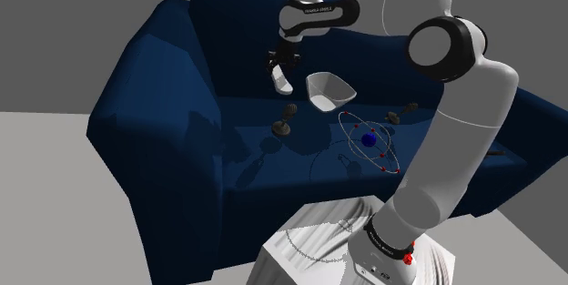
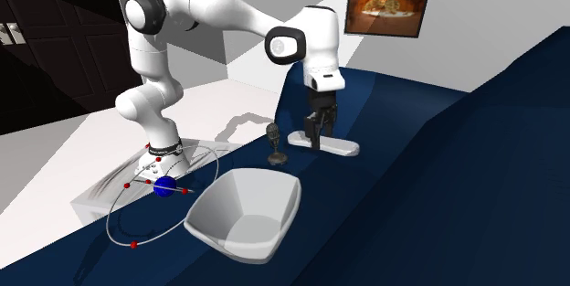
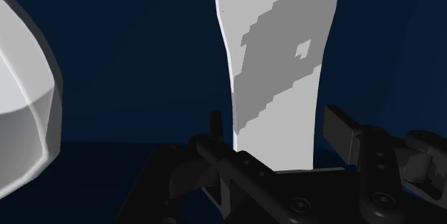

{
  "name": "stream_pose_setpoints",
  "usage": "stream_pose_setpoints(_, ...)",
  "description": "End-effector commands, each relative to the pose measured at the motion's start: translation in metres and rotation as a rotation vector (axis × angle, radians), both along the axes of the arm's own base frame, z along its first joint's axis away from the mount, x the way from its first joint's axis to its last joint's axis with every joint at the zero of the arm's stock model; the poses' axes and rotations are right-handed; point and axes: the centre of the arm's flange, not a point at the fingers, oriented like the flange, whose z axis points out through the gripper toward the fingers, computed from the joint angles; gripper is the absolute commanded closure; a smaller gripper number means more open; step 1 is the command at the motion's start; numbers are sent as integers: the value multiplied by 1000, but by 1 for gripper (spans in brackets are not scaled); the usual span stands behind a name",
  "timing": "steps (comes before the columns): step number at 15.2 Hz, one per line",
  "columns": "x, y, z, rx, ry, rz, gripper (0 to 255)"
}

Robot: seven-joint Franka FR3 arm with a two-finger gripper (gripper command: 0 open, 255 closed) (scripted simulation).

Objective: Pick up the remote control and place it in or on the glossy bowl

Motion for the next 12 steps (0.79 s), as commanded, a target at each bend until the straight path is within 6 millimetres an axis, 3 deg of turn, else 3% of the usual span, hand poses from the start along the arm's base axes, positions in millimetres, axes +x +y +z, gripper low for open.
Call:
stream_pose_setpoints(1, 0, 0, 11, 0, 0, 0, 255)
stream_pose_setpoints(12, 0, 0, 69, 0, 0, 0, 255)
